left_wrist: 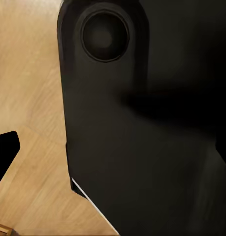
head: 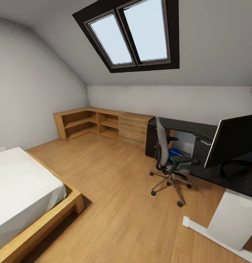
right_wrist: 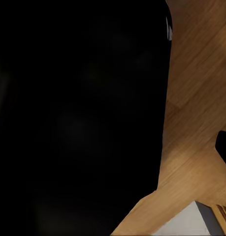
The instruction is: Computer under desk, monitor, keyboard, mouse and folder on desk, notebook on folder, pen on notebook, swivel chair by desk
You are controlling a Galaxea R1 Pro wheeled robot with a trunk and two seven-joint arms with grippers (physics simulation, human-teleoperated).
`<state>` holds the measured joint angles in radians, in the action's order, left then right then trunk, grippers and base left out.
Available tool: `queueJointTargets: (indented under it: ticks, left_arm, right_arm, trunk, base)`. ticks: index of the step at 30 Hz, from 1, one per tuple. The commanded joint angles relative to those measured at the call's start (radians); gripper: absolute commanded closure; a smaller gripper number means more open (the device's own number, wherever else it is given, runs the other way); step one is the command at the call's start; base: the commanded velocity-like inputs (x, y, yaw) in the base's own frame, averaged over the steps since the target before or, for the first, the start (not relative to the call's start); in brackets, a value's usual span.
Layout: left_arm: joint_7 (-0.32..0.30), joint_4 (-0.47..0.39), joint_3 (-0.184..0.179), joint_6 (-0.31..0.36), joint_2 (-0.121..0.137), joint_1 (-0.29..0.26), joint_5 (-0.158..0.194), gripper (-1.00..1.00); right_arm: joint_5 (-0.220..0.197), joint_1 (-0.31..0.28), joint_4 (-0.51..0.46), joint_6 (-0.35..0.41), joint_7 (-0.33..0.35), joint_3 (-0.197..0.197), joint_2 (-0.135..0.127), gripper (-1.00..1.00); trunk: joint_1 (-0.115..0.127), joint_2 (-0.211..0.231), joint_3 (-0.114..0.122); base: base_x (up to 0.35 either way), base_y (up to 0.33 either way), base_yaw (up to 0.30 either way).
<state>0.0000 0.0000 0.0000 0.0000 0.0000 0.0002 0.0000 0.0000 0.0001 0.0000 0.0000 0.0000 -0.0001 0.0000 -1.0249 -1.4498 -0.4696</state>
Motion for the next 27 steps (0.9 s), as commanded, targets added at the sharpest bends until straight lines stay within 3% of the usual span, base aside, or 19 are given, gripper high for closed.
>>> queueJointTargets:
  ticks: [1, 4, 8, 27]
  left_arm:
    - [0.000, 0.000, 0.000, 0.000, 0.000, 0.000, 0.000, -1.00]
    - [-0.005, -0.017, -0.002, -0.009, -0.017, -0.003, -0.006, -1.00]
    - [-0.005, -0.020, -0.002, -0.009, -0.036, -0.003, -0.006, -1.00]
    - [0.001, -0.027, -0.006, -0.009, -0.038, -0.003, -0.004, -1.00]
  right_arm:
    - [0.000, 0.000, 0.000, 0.000, 0.000, 0.000, 0.000, -1.00]
    - [0.008, -0.009, -0.001, -0.015, -0.001, 0.006, 0.017, -1.00]
    - [0.008, -0.009, -0.001, -0.015, -0.001, 0.006, 0.018, -1.00]
    - [0.002, -0.009, 0.000, -0.099, -0.006, -0.001, 0.006, -1.00]
  trunk:
    - [0.000, 0.000, 0.000]
    - [0.011, 0.021, 0.009]
    - [0.027, 0.049, 0.021]
    - [0.100, 0.182, 0.081]
  base:
    - [0.000, 0.000, 0.000]
    - [0.000, 0.000, 0.000]
    - [0.000, 0.000, 0.000]
    - [0.000, 0.000, 0.000]
